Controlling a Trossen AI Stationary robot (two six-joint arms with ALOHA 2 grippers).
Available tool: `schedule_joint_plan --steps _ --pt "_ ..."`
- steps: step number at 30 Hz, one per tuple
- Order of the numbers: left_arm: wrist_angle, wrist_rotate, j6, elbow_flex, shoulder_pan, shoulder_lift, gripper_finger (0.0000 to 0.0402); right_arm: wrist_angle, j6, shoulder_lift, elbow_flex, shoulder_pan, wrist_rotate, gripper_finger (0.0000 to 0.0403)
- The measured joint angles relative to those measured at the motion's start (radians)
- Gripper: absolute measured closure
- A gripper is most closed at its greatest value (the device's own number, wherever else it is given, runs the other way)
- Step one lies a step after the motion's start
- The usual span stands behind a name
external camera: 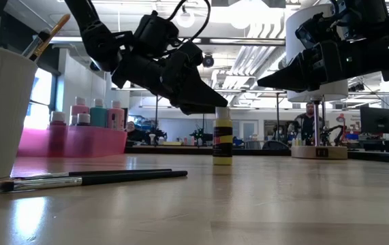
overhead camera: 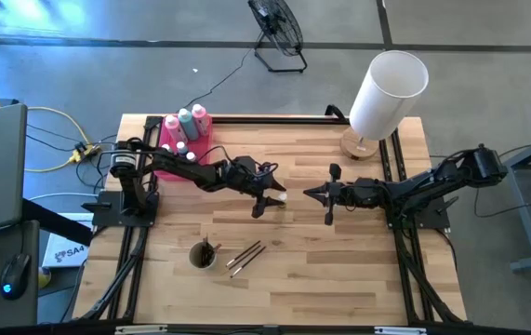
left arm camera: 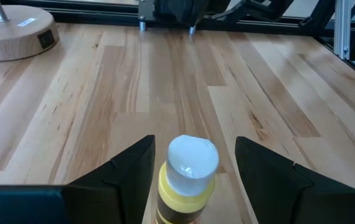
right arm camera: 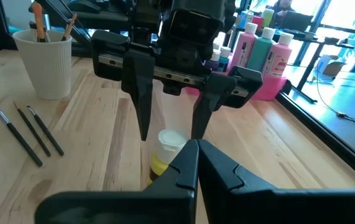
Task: Pick & Place Paint Supplies
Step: Put the small yellow paint bottle into the pink bin
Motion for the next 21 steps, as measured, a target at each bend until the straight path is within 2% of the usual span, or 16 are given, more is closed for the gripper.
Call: schedule_joint_plan --steps 21 --pt "-0.015 0.001 -0.003 -0.001 0.001 0.000 0.0183 0.002 -0.001 0.000 0.000 0.000 -0.003 0.0401"
